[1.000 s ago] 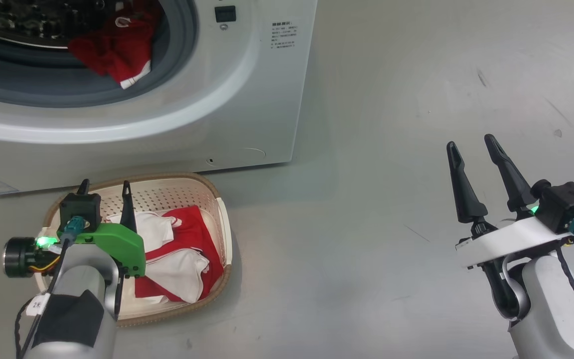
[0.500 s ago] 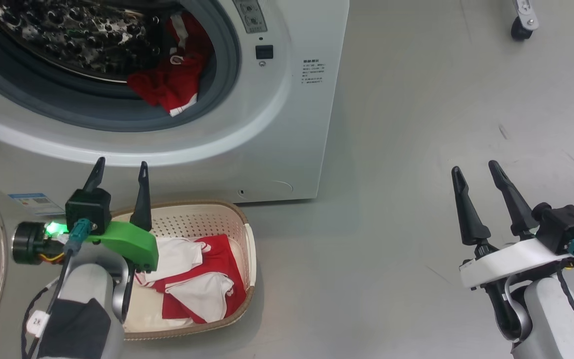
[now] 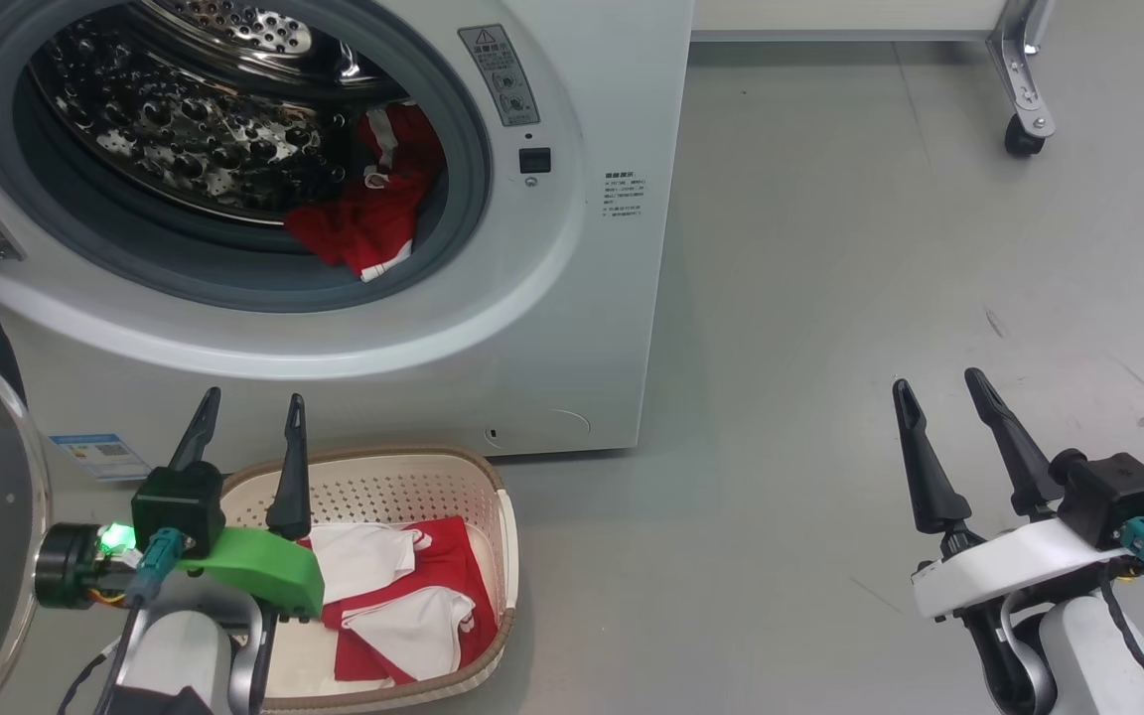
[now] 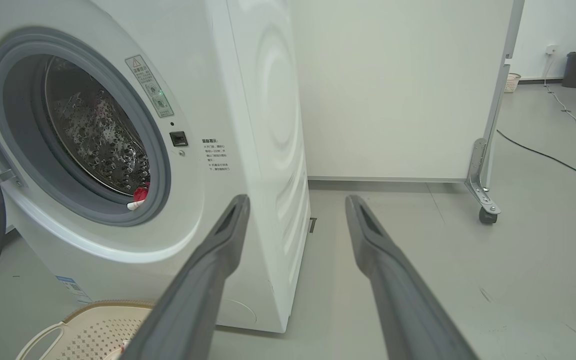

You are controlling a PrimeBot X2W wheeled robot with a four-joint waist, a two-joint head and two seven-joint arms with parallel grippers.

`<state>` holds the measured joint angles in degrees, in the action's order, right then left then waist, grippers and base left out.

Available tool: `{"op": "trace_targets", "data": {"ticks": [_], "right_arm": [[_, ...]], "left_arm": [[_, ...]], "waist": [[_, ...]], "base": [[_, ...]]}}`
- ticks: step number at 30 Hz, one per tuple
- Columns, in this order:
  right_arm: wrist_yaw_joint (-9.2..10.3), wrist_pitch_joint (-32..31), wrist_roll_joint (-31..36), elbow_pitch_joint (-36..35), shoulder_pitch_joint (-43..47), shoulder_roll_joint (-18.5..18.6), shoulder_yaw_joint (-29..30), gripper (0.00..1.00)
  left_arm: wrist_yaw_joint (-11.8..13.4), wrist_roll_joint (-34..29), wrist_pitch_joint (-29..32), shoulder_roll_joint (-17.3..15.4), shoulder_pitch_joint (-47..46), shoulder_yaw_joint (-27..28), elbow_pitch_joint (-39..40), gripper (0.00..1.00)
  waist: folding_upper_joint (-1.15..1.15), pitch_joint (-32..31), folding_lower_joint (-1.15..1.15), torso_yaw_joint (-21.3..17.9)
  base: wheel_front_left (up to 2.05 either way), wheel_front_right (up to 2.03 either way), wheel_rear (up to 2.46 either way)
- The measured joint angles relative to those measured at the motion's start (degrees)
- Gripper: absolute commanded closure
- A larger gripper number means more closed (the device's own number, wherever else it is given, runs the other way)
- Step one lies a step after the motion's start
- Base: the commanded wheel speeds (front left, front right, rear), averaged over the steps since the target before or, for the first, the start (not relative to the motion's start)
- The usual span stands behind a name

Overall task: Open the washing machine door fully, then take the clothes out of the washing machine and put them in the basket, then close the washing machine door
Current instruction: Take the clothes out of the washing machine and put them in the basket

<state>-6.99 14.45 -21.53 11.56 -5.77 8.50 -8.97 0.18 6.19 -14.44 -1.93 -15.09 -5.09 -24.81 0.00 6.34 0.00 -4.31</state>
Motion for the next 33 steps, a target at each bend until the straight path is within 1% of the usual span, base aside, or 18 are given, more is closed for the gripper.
{"op": "trace_targets", "data": {"ticks": [13,17,33], "right_arm": [[0.00,0.00,0.18,-0.83,0.69,-0.52,0.68,0.00],[0.00,0.00,0.45,-1.08,0.86,-0.55,0.86,0.00],[0.00,0.00,0.49,-1.38,1.54,-0.89,0.86,0.00]], "left_arm": [[0.12,3.91,0.00,-0.01,4.03,-1.02,4.43,0.00],[0.63,4.91,0.00,-0.01,4.39,-1.59,5.72,0.00],[2.04,5.38,0.00,-0.03,5.94,-3.48,9.01,0.00]], "waist": [[0.00,-0.43,0.00,-0.02],[0.00,-0.40,0.00,-0.03],[0.00,-0.05,0.00,-0.04]], "base": [[0.00,0.00,0.00],[0.00,0.00,0.00],[0.00,0.00,0.00]]}}
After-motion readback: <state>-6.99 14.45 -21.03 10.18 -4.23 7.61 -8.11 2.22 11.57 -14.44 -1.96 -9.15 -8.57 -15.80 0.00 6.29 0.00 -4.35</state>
